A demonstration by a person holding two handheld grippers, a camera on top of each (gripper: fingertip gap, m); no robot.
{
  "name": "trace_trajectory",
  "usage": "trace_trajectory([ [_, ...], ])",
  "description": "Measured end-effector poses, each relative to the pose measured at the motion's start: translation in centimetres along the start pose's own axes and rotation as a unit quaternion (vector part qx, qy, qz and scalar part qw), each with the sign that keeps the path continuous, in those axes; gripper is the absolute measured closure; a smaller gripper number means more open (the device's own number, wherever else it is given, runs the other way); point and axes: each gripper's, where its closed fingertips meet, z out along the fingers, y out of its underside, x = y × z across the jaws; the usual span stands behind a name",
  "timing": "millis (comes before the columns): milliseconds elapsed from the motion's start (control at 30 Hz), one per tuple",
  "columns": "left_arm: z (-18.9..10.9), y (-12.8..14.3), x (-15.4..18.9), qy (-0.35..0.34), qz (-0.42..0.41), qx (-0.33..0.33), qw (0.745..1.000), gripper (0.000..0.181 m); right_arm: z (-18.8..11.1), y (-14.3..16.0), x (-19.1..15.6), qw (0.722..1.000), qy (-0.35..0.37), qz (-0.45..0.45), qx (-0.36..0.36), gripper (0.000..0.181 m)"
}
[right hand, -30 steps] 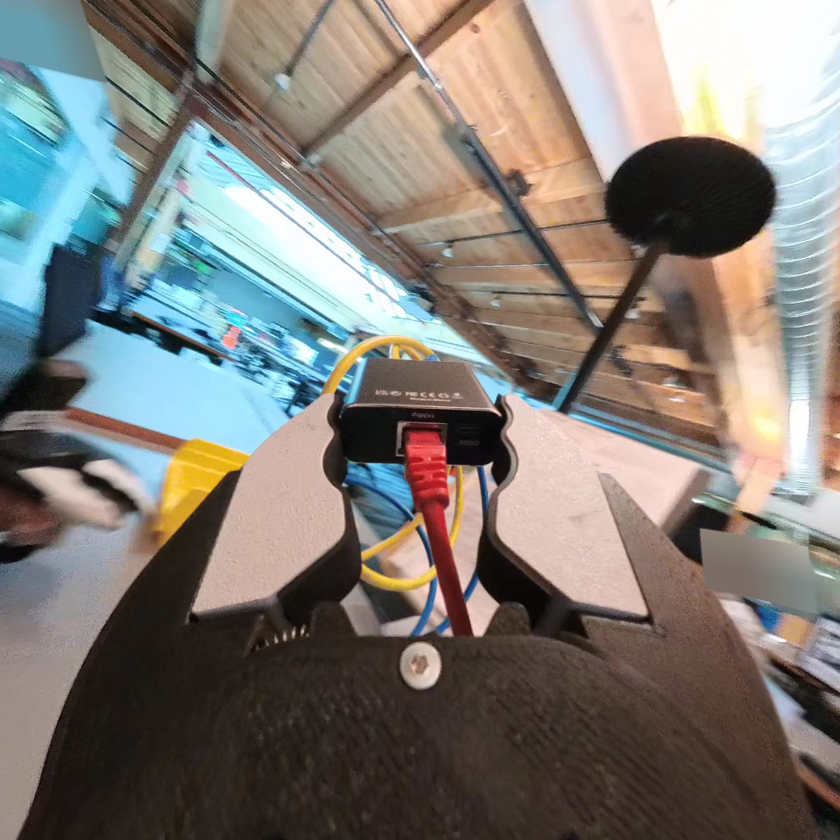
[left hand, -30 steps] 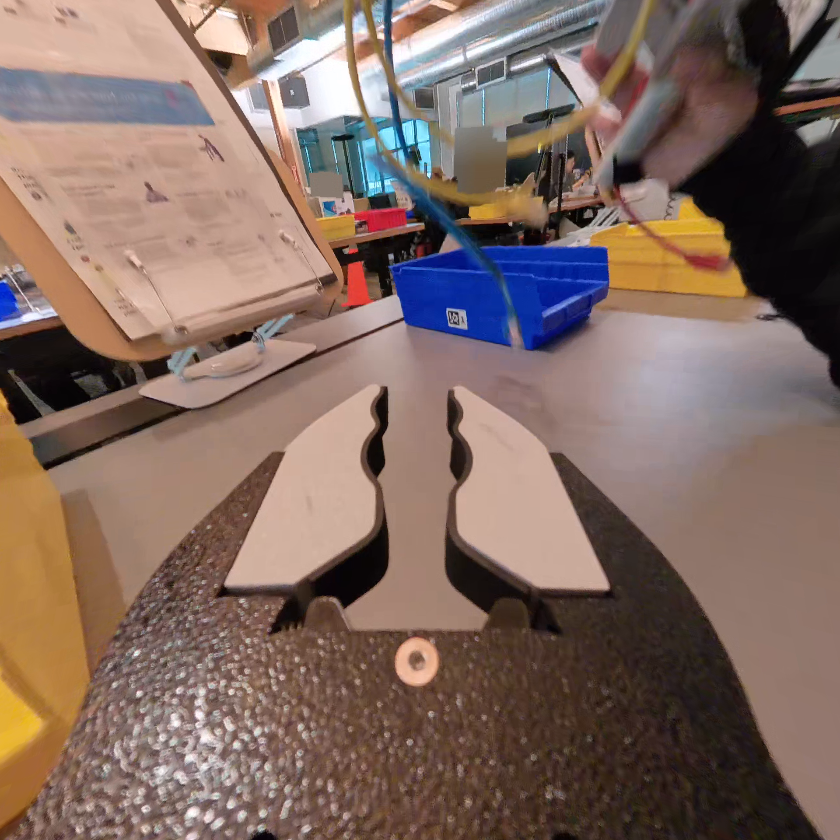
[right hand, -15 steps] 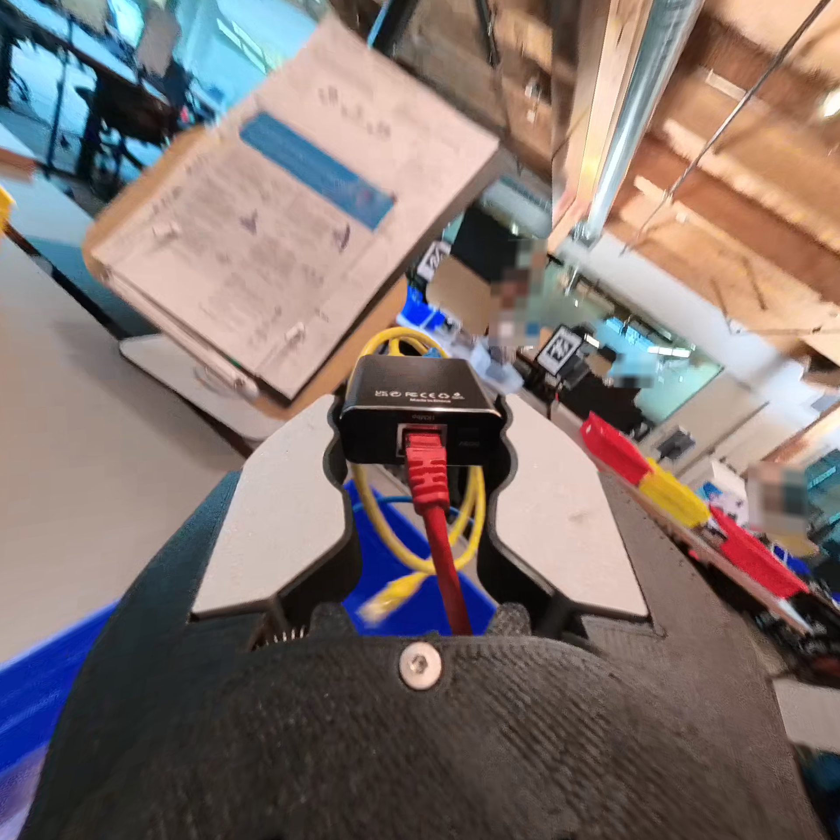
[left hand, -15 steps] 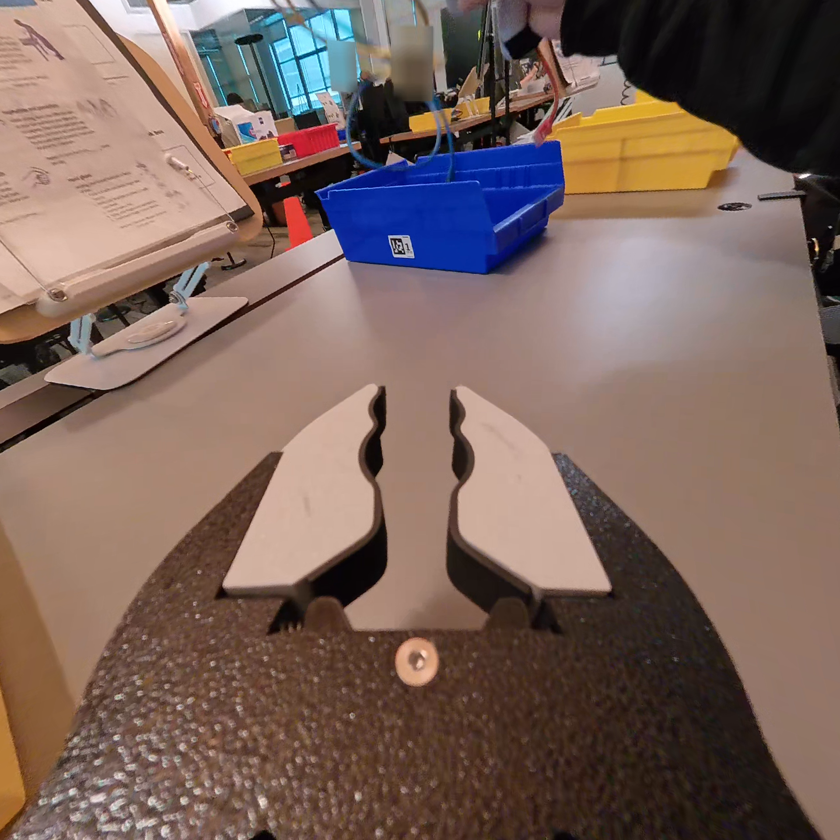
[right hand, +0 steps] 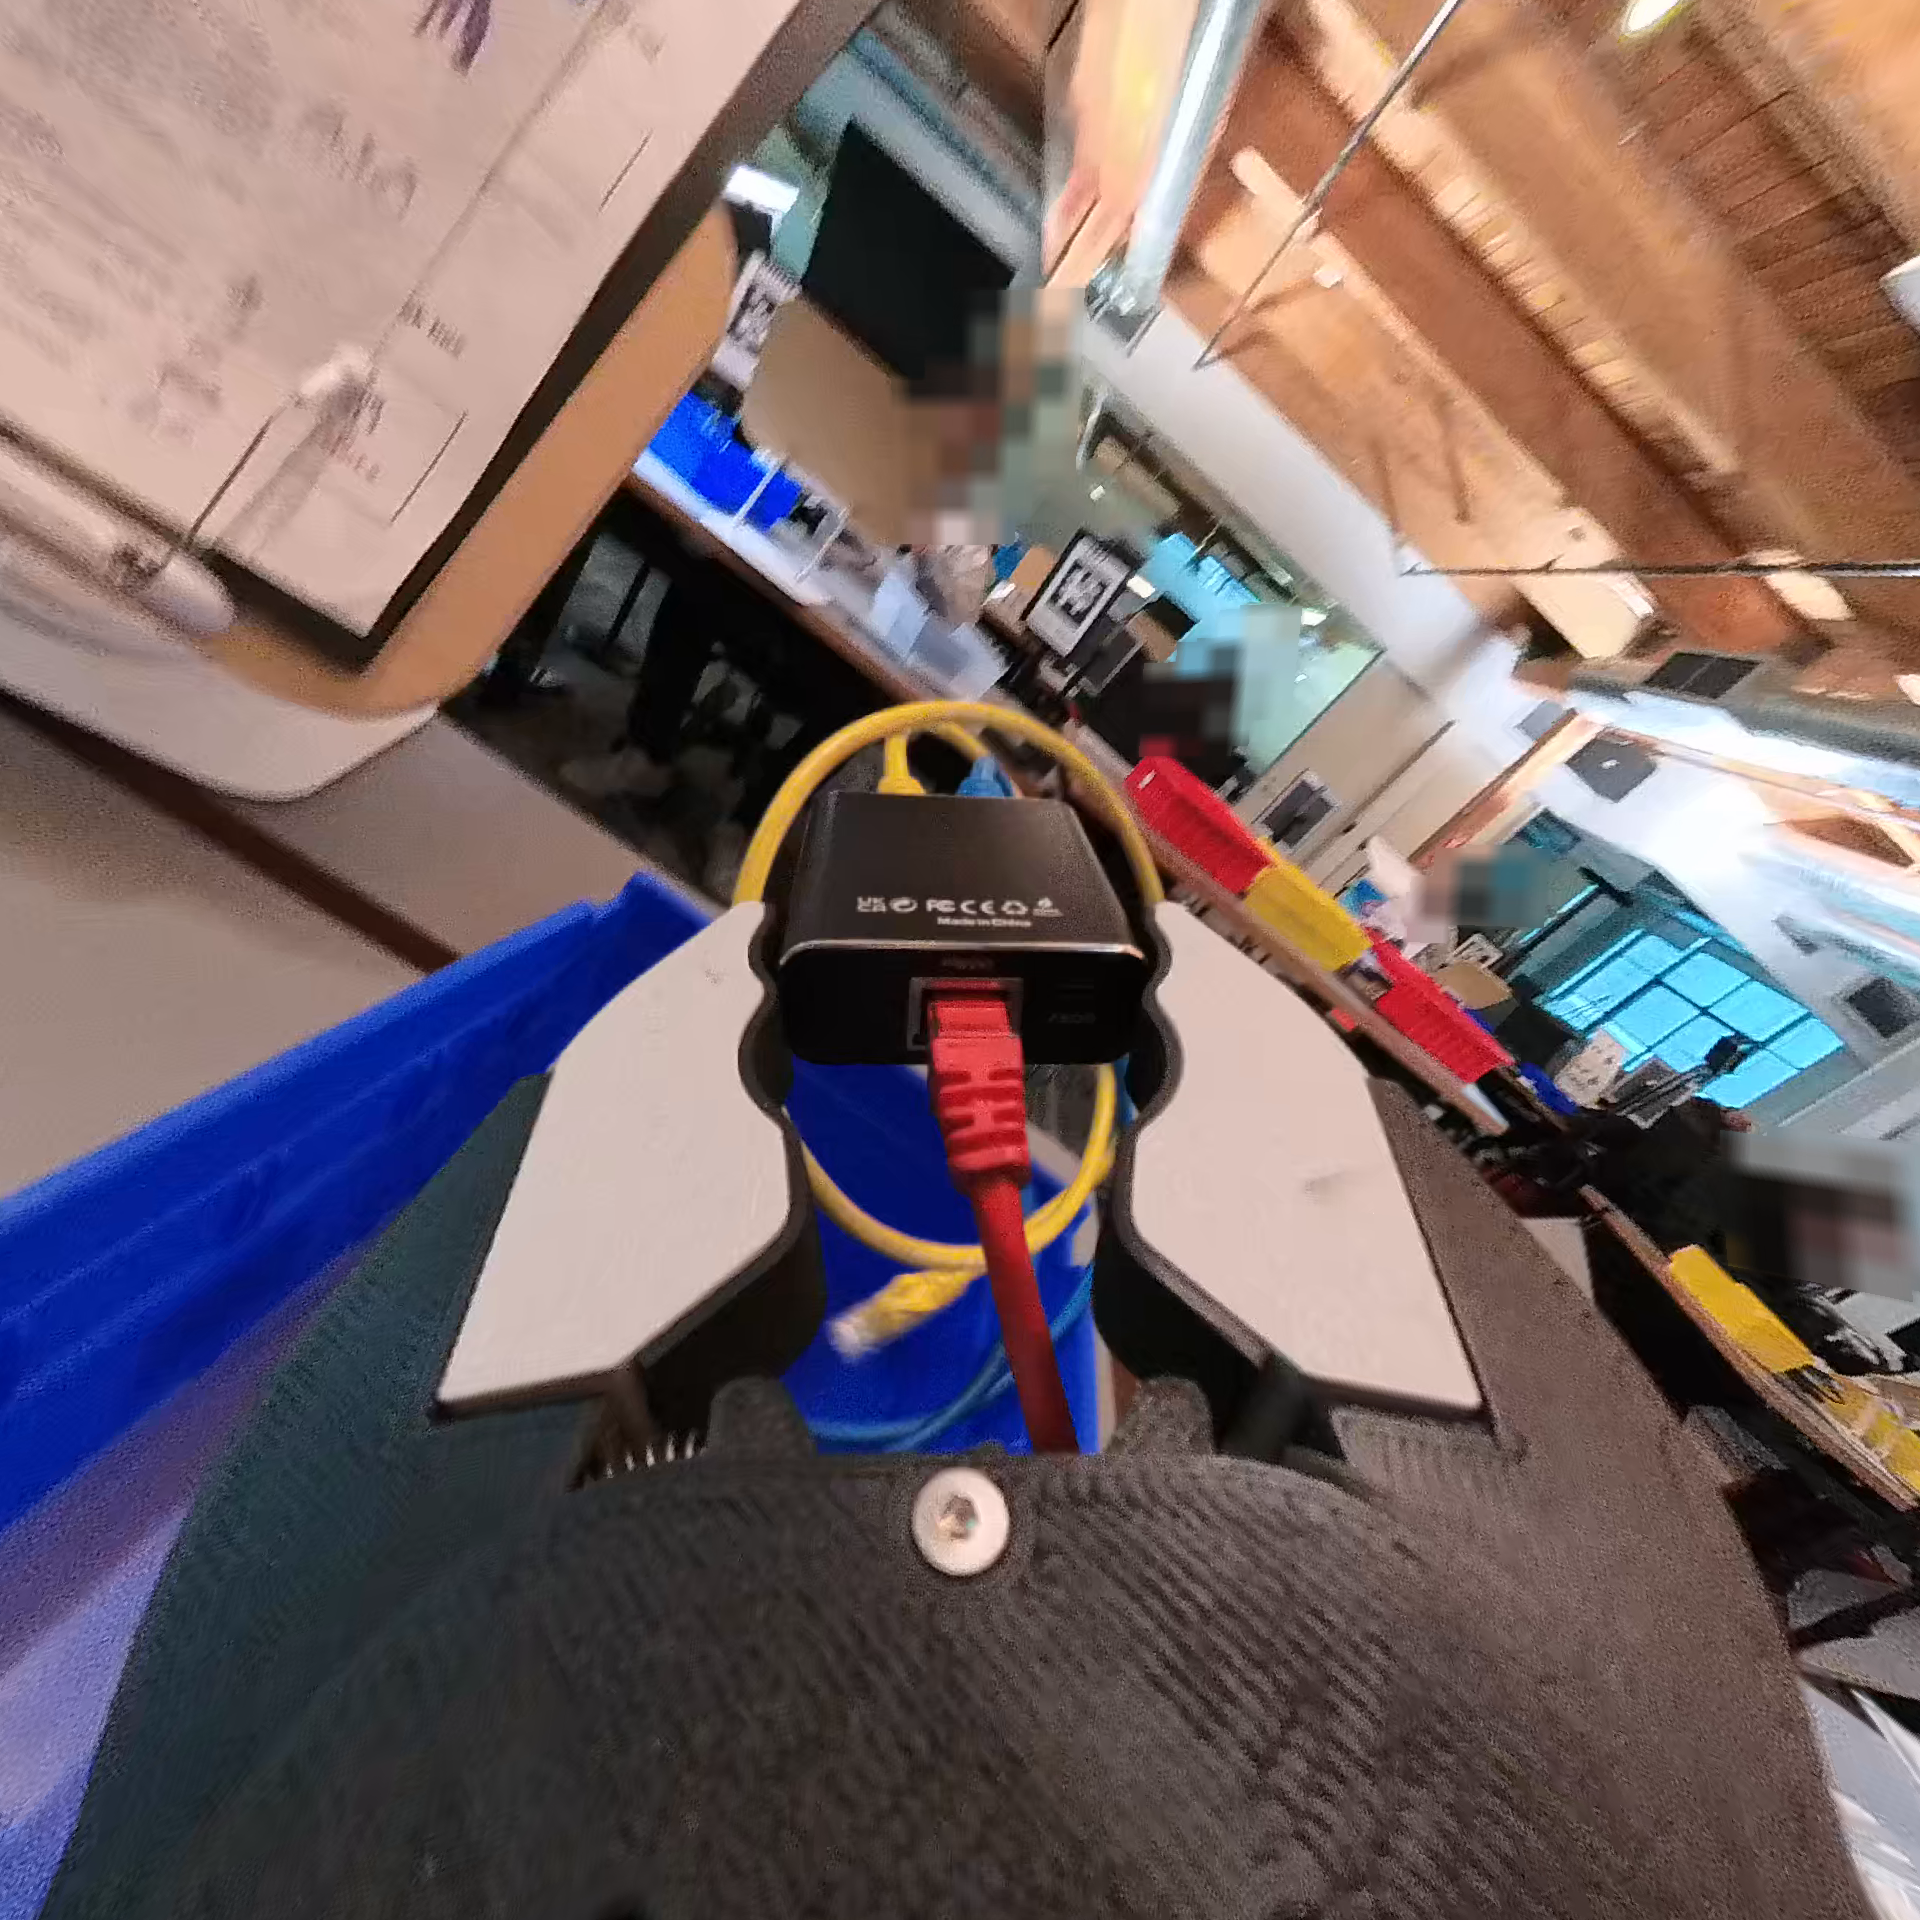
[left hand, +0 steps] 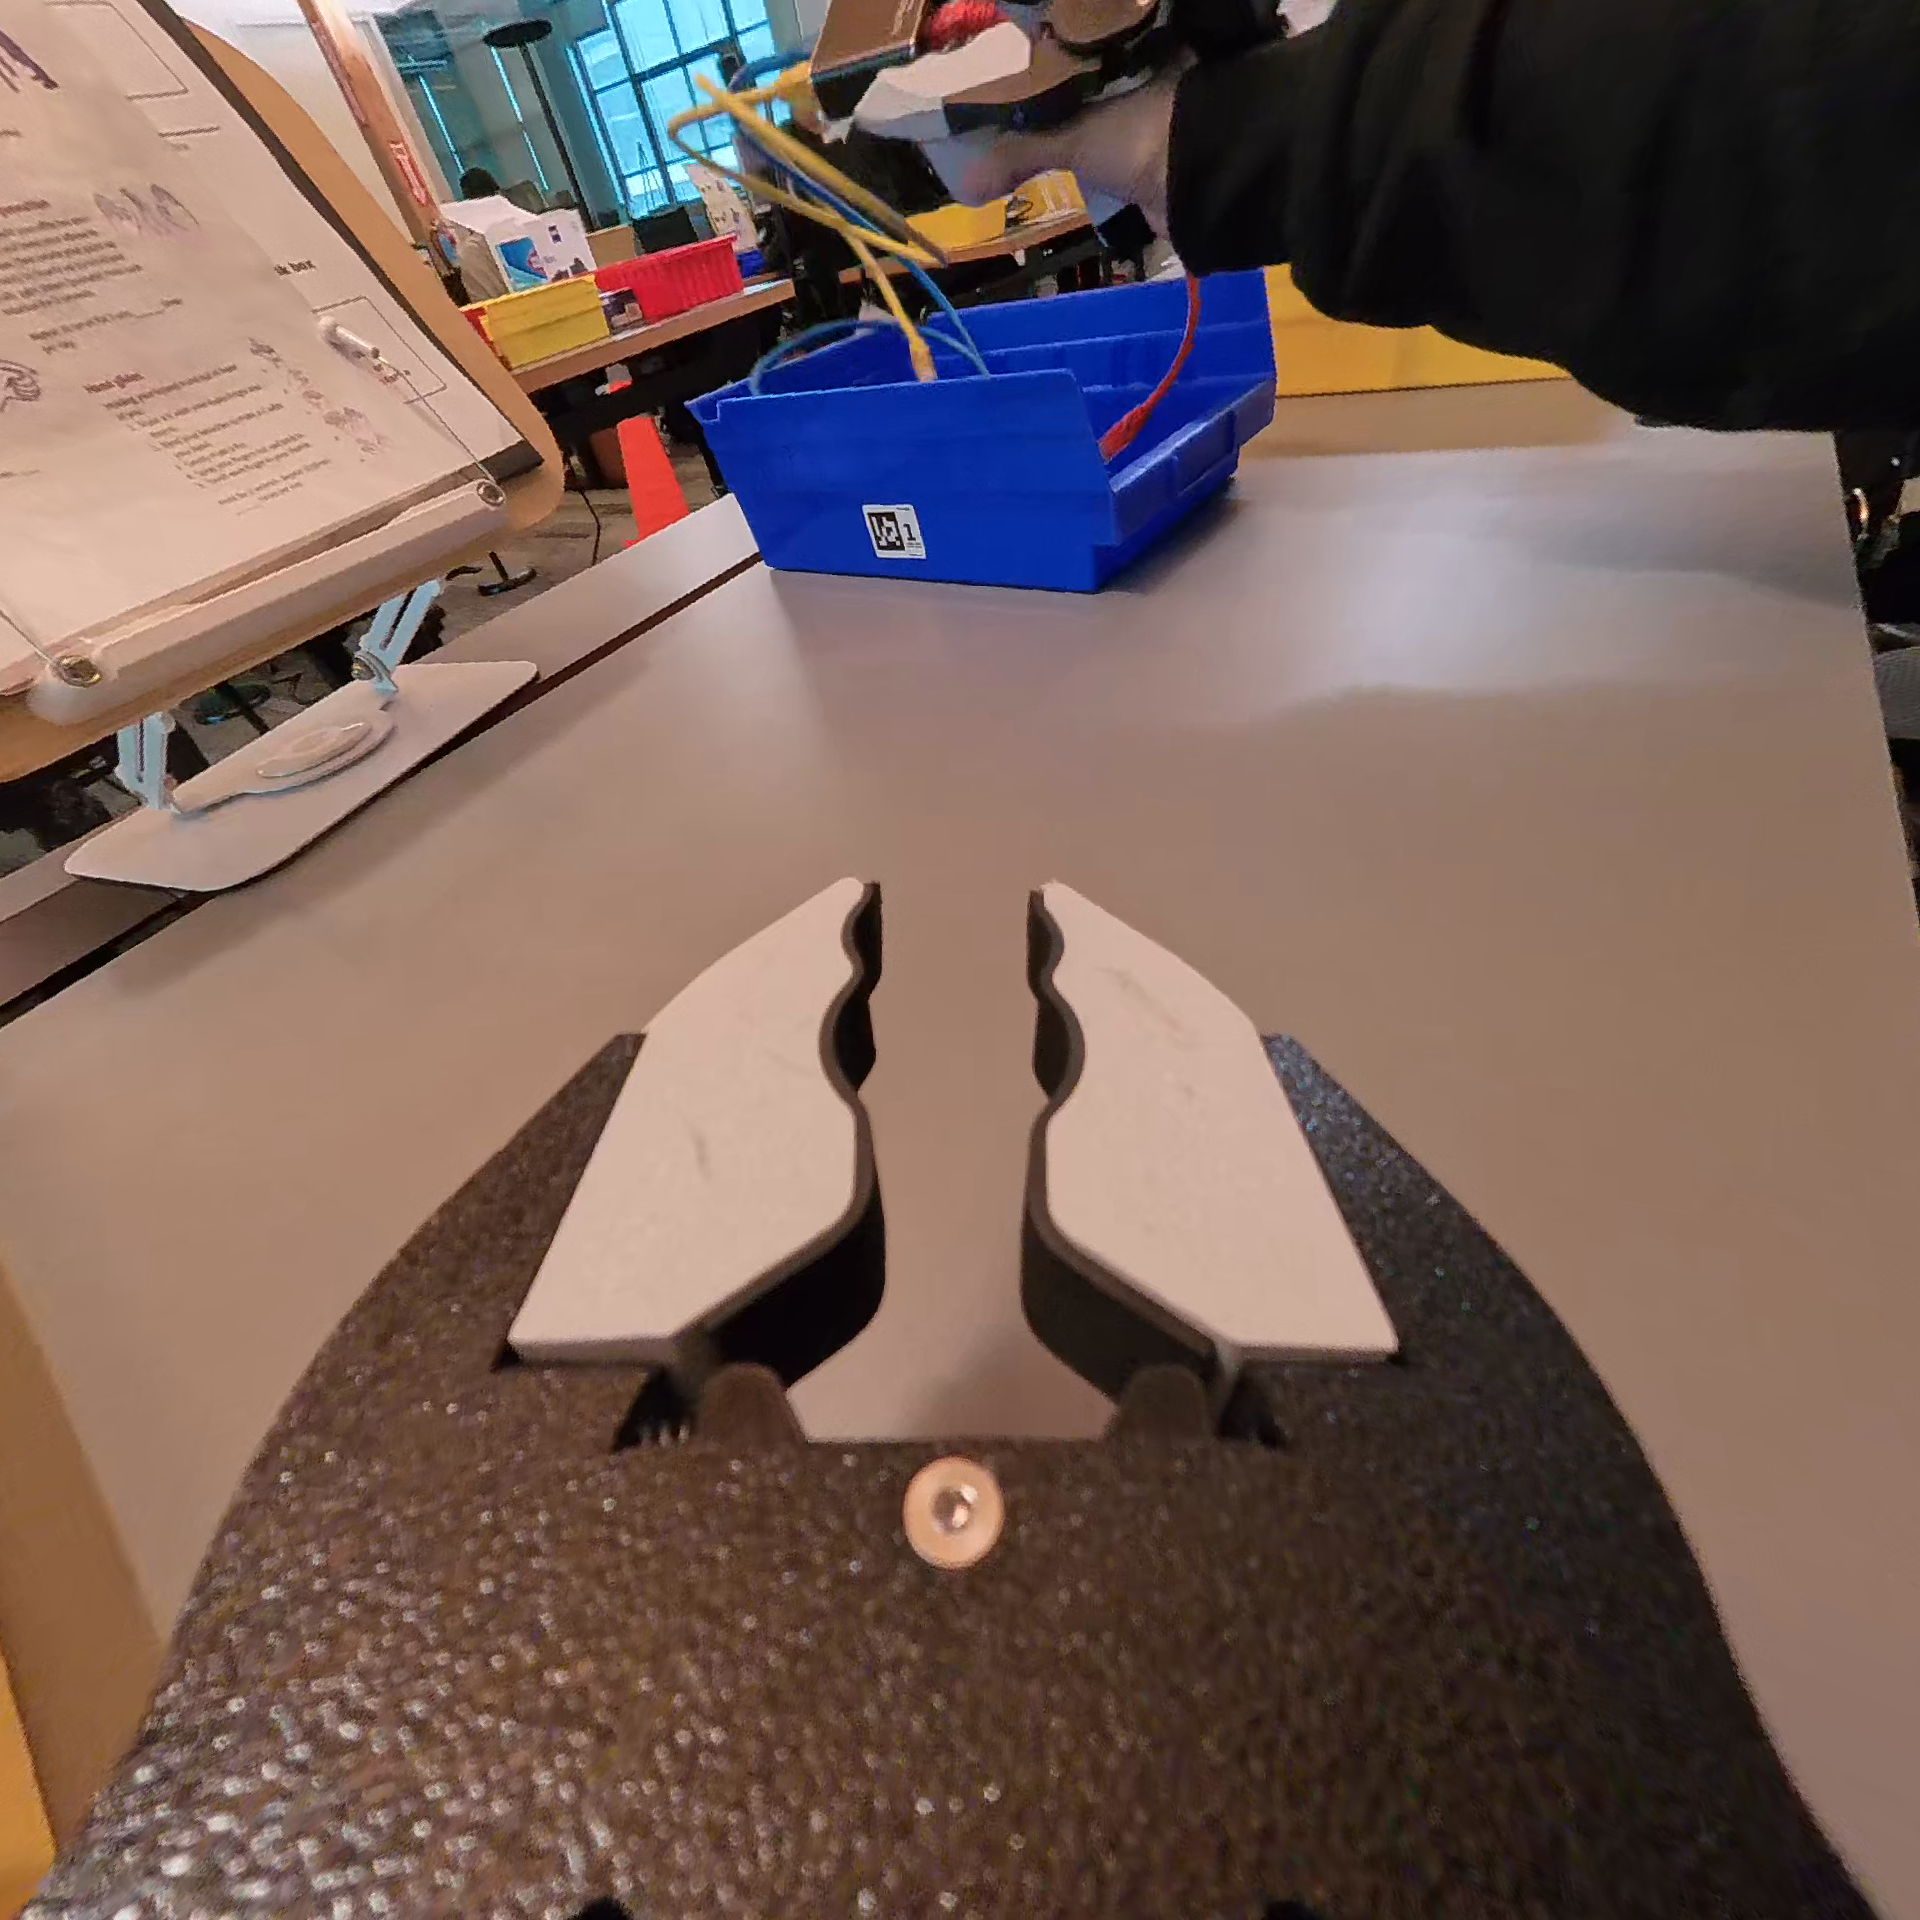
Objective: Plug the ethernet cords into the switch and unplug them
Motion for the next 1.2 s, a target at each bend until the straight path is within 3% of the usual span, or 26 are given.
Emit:
trace_trajectory([
  [133,0.2,0.3,0.5,0.006,0.019,-0.011,1.0,0.156,-0.3,3.1,-4.7,0.993,-0.099,-0.03,-0.049,0.116],
  [200,0.2,0.3,0.7,0.006,0.027,-0.012,1.0,0.156,-1.2,2.4,-6.1,0.988,-0.148,0.007,-0.045,0.114],
  [300,0.2,0.4,0.9,0.006,0.035,-0.013,0.999,0.156,-2.9,0.9,-6.1,0.975,-0.199,0.065,-0.069,0.093],
  [433,0.4,0.5,1.0,0.008,0.038,-0.02,0.999,0.155,-6.7,-2.6,-4.2,0.965,-0.179,0.172,-0.085,0.089],
  [533,0.4,0.6,0.9,0.008,0.037,-0.024,0.999,0.155,-10.9,-3.8,-6.9,0.94,-0.205,0.254,-0.099,0.08],
  [600,0.4,0.6,0.8,0.005,0.036,-0.024,0.999,0.155,-13.1,-2.5,-9.4,0.938,-0.214,0.248,-0.114,0.087],
  [667,0.4,0.6,0.8,0.002,0.036,-0.022,0.999,0.155,-14.6,0.9,-10.9,0.942,-0.183,0.228,-0.168,0.087],
  [733,0.2,0.4,0.7,-0.005,0.039,-0.014,0.999,0.155,-15.6,3.0,-12.7,0.928,-0.162,0.274,-0.196,0.087],
  [800,0.0,0.1,0.6,-0.005,0.036,-0.003,0.999,0.155,-15.9,2.4,-15.8,0.912,-0.199,0.314,-0.172,0.088],
  [900,-0.3,0.0,-0.3,-0.019,0.013,0.0,1.0,0.155,-14.4,1.5,-17.6,0.93,-0.16,0.297,-0.145,0.084],
  [1000,-2.1,-1.2,-3.1,-0.095,0.01,0.017,0.995,0.155,-12.1,1.6,-17.8,0.948,-0.115,0.255,-0.148,0.1],
  [1067,-5.0,-2.1,-6.7,-0.194,0.013,0.013,0.981,0.155,-10.8,1.9,-17.6,0.95,-0.1,0.254,-0.153,0.118],
  [1133,-9.9,-2.5,-11.5,-0.324,0.019,0.001,0.946,0.151,-9.9,2.3,-17.3,0.949,-0.094,0.26,-0.152,0.142],
  [1200,-16.2,-1.9,-16.4,-0.448,0.006,-0.017,0.894,0.149,-9.4,2.9,-16.4,0.953,-0.072,0.252,-0.15,0.166],
])
